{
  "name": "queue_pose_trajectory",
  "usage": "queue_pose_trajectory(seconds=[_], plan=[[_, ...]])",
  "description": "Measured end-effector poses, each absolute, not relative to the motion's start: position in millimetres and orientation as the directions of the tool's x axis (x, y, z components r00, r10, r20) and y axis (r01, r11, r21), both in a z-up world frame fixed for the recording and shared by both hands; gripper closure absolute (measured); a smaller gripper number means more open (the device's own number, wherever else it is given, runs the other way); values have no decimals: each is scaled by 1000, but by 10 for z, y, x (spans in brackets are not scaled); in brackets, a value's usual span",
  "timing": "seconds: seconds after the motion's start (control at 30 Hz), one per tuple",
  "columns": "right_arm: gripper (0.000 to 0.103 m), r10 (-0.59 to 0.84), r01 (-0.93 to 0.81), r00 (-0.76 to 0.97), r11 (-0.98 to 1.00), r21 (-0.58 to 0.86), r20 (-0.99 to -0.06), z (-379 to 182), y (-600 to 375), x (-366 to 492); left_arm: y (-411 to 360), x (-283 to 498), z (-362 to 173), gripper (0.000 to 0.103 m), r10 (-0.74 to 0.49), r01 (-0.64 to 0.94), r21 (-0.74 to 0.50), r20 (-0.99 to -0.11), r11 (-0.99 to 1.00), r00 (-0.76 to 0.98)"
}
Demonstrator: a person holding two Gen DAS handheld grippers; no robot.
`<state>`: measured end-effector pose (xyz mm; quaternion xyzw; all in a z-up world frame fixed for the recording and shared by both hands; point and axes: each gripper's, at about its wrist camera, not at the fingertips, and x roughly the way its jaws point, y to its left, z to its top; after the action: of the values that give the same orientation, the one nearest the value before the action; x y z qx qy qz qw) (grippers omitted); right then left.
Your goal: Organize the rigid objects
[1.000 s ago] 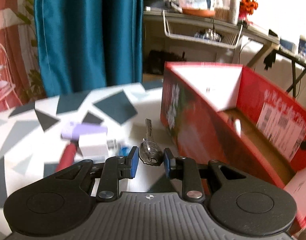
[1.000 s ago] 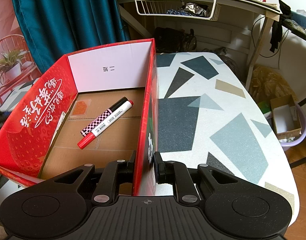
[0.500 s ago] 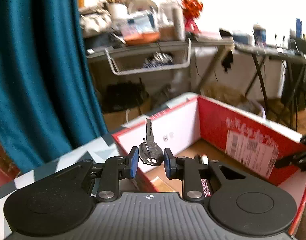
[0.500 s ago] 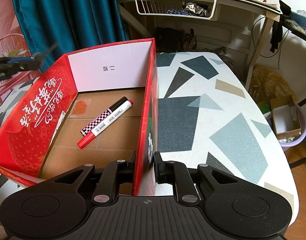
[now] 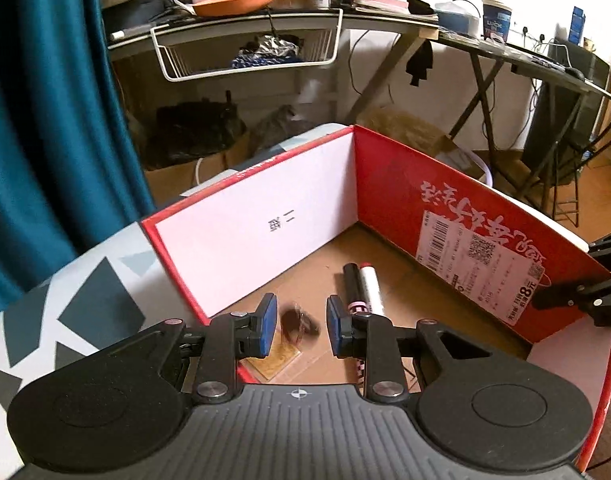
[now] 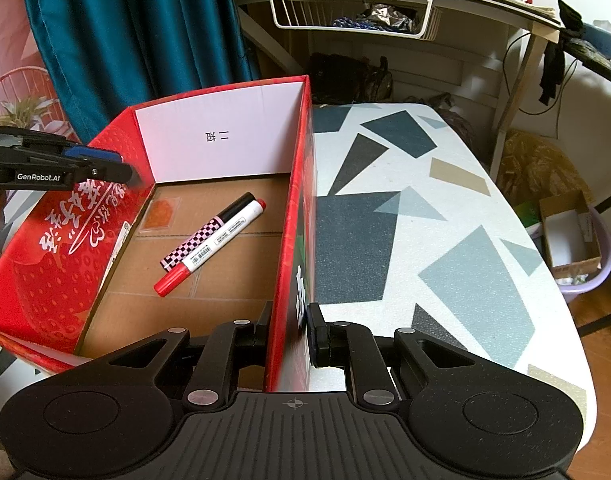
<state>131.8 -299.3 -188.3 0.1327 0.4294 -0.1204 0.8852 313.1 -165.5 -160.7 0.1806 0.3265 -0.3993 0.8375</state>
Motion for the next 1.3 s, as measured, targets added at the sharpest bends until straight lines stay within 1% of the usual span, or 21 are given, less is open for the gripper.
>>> queue_pose_trajectory(seconds=[0.13, 0.37, 0.4, 0.43, 0.53, 0.63, 0.77, 0.93, 1.07, 1.2, 1.3], plan=[[89, -99, 328, 600, 936, 131, -794, -1887, -2994, 1321, -1592, 3118, -1587, 74, -581, 793, 17, -670, 610, 462], [89, -96, 332, 599, 933, 139, -795, -1891, -2997, 1328, -1324, 3104, -1401, 71, -571, 734, 2, -627, 680, 531], [89, -95, 334, 600, 932, 140, -795, -1890, -2998, 1326, -1267, 3083, -1362, 68, -568, 722, -2, -618, 692, 543], [89, -95, 334, 599, 932, 141, -795, -1890, -2999, 1326, -1224, 3067, -1330, 62, -556, 707, 5, -615, 707, 560], [89, -96, 336, 599, 931, 140, -795, -1890, -2995, 1328, -1049, 3028, -1246, 59, -544, 675, -2, -593, 738, 593], [89, -97, 338, 599, 930, 141, -795, -1890, -2996, 1327, -843, 3016, -1210, 54, -518, 635, -7, -585, 772, 624], [89, -98, 342, 600, 929, 143, -794, -1893, -2998, 1325, -537, 3051, -1249, 52, -453, 567, -3, -605, 824, 655], [89, -97, 342, 602, 928, 147, -792, -1893, -3000, 1321, -277, 3057, -1441, 52, -372, 500, 15, -649, 866, 664], [89, -98, 343, 602, 928, 146, -792, -1891, -3000, 1321, -240, 3013, -1653, 52, -337, 486, 31, -681, 873, 650], [89, -98, 342, 602, 928, 146, -793, -1892, -3000, 1320, -223, 3030, -1878, 52, -325, 464, 9, -702, 886, 634], [89, -98, 341, 601, 929, 144, -793, -1890, -2998, 1324, -264, 3049, -2029, 52, -290, 455, 39, -722, 889, 628]])
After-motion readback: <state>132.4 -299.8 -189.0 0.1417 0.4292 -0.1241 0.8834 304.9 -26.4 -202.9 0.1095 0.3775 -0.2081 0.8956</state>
